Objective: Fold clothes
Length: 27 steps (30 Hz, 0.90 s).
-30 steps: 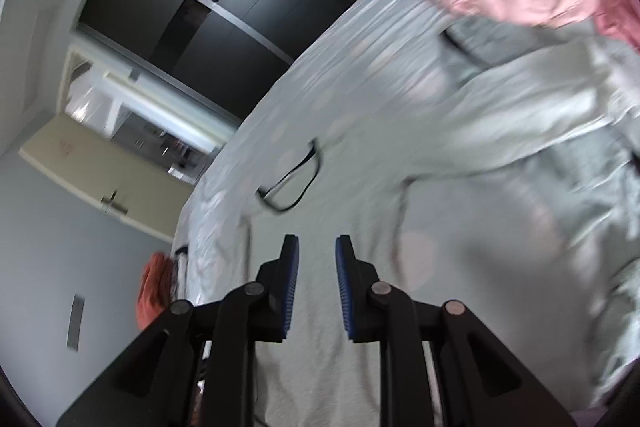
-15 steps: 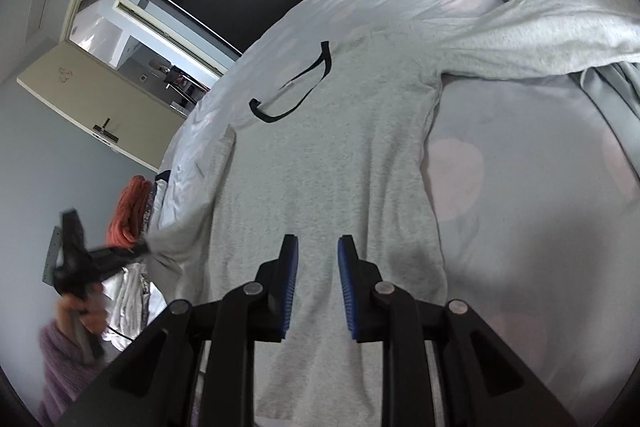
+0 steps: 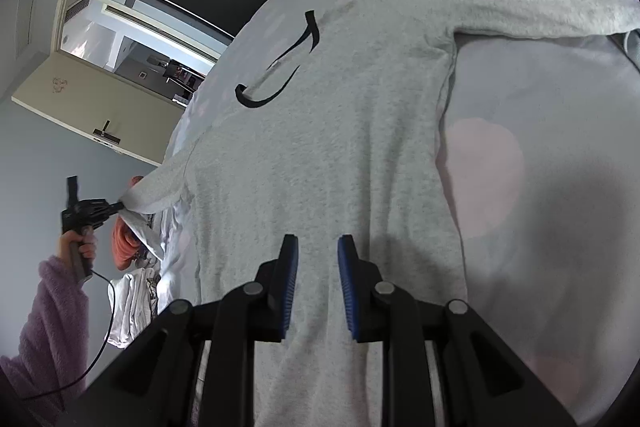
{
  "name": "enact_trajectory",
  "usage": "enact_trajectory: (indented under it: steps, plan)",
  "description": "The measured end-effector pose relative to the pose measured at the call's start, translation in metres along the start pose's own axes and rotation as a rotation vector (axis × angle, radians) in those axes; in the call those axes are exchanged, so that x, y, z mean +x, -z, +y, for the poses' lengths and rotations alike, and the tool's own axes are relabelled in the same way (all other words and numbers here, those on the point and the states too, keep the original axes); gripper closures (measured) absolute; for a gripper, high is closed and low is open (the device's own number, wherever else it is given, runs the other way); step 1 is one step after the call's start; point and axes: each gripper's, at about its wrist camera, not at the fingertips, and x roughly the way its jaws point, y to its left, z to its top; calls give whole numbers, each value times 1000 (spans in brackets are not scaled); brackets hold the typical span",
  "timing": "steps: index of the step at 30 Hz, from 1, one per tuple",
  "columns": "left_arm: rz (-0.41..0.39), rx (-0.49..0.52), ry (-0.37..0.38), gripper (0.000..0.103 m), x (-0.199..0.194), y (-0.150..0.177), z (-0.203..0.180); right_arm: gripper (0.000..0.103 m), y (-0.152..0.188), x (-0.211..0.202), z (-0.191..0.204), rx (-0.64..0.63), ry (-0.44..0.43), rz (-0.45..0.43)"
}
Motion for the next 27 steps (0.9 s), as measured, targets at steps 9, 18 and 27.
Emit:
enact_trajectory:
  steps: [9, 18, 27]
  plan:
    - [83, 37, -2, 77, 73, 5, 6, 82, -7, 22, -9, 28, 8, 40]
    - [-9, 21, 66, 42, 25, 28, 56, 82, -3, 27, 3, -22, -15, 70]
    - [102, -169, 20, 43, 93, 61, 82, 82, -2, 29, 11, -58, -1, 72]
